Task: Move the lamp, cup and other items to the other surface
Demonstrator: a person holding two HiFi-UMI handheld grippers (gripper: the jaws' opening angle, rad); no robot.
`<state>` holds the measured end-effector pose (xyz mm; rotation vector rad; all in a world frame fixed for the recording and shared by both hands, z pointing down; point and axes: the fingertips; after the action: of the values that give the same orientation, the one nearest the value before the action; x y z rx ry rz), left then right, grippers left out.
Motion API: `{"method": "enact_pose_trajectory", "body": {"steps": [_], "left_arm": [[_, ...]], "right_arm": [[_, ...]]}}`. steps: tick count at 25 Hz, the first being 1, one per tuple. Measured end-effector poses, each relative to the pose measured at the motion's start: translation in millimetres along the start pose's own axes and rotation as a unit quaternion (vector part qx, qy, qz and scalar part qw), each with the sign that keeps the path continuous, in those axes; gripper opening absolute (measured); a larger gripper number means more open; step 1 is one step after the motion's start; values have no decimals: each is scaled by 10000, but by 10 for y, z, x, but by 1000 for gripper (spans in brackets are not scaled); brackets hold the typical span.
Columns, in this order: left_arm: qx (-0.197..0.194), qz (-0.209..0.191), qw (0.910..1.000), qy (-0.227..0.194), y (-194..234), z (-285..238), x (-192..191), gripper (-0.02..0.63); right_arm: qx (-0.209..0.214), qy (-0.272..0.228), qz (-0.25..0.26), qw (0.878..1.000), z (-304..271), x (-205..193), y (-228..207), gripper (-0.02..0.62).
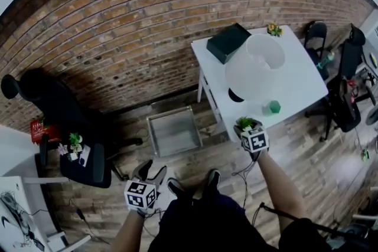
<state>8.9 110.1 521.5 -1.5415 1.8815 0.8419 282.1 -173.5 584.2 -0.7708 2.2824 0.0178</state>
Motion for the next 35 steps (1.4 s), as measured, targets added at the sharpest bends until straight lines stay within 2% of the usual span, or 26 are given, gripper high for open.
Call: {"method": "enact_pose_trajectory", "body": {"steps": [4, 8, 12, 17, 22, 28, 35], "left_arm": [[64, -1, 10000, 51, -142, -70, 31, 245], [100, 3, 9999, 88, -238, -140, 42, 245], [71, -7, 9999, 83, -312, -219, 89, 244], [-38, -95, 9999, -22, -329, -285, 227, 245], [-91, -120, 9995, -265, -233, -284, 472, 244], [-131, 8, 9980, -621, -70, -215, 783, 244], [-201, -211, 9927, -1167, -63, 53, 1249, 219]], "right_arm": [[122, 51, -4, 9999, -82, -63, -116, 264], [232, -168, -5, 9996, -140, -34, -159, 265], [171, -312, -3, 9994, -135, -79, -170, 278], [92, -516, -163, 9985, 94, -114, -92, 295], [1, -939, -459, 9945, 503, -64, 146, 272], [144, -1612, -466, 9857, 871, 325, 609, 237], [774, -2296, 67, 9702, 1013, 1213, 1342, 184]]}}
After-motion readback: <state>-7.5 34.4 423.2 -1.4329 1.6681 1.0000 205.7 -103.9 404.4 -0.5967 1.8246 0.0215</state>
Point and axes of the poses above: the fingertips, and each gripper's own axes: z backward along the fingers, y to its left, x out of its top, and after that the axes turned 15 degrees about x, right-handed
